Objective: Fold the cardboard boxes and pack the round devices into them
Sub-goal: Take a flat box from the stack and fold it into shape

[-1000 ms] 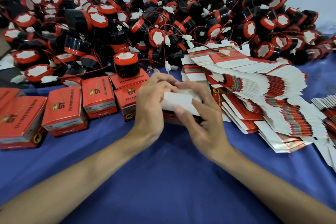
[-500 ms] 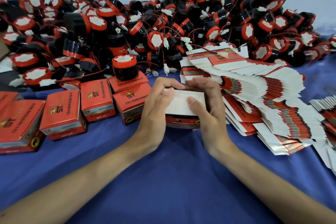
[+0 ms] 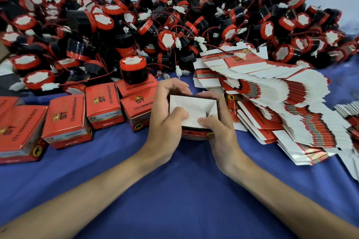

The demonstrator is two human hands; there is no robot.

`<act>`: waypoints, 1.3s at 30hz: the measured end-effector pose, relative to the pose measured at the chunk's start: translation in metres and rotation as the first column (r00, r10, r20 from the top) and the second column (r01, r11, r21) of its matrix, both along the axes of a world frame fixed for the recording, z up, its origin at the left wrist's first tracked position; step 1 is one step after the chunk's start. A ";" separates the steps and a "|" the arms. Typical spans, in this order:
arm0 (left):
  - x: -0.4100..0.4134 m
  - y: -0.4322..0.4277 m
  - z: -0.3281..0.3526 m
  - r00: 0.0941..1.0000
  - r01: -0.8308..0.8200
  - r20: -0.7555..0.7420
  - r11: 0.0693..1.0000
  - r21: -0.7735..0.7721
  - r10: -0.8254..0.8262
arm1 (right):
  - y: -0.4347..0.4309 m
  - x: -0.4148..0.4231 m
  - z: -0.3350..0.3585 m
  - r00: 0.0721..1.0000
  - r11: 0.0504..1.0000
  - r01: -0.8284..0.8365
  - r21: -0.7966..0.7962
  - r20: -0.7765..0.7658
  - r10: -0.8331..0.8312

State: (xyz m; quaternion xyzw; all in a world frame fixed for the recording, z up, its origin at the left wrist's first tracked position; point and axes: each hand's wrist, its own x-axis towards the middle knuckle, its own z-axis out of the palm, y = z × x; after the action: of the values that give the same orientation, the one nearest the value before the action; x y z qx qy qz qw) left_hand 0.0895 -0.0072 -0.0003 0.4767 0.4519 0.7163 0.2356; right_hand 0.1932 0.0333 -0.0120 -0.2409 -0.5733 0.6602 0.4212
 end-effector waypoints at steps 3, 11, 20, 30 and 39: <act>-0.002 0.001 -0.001 1.000 0.003 -0.003 1.000 0.003 -0.003 | 0.001 0.001 0.001 1.000 0.999 -0.006 0.036 0.012 0.005; -0.017 0.000 0.005 0.901 0.077 -0.429 0.997 0.001 -0.069 | -0.004 0.003 0.005 0.987 0.959 0.143 0.246 0.043 -0.158; -0.047 0.007 0.018 0.458 -0.027 -0.869 0.980 0.197 0.187 | -0.001 0.004 0.018 0.983 0.943 0.178 0.280 -0.085 -0.160; -0.028 0.008 -0.006 0.568 -0.290 -0.637 0.851 0.439 0.522 | -0.002 0.000 0.026 0.974 0.953 0.020 -0.303 -0.211 -0.087; -0.013 0.004 -0.019 0.690 -0.266 -0.629 0.934 0.240 0.358 | -0.002 0.002 0.026 0.964 0.963 0.008 -0.270 -0.254 -0.079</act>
State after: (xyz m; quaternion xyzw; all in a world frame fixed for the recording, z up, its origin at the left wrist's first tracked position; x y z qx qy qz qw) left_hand 0.0767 -0.0032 -0.0193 0.6299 0.5326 0.5569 -0.0972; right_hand 0.1955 0.0313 0.0143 -0.2184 -0.4132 0.7478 0.4716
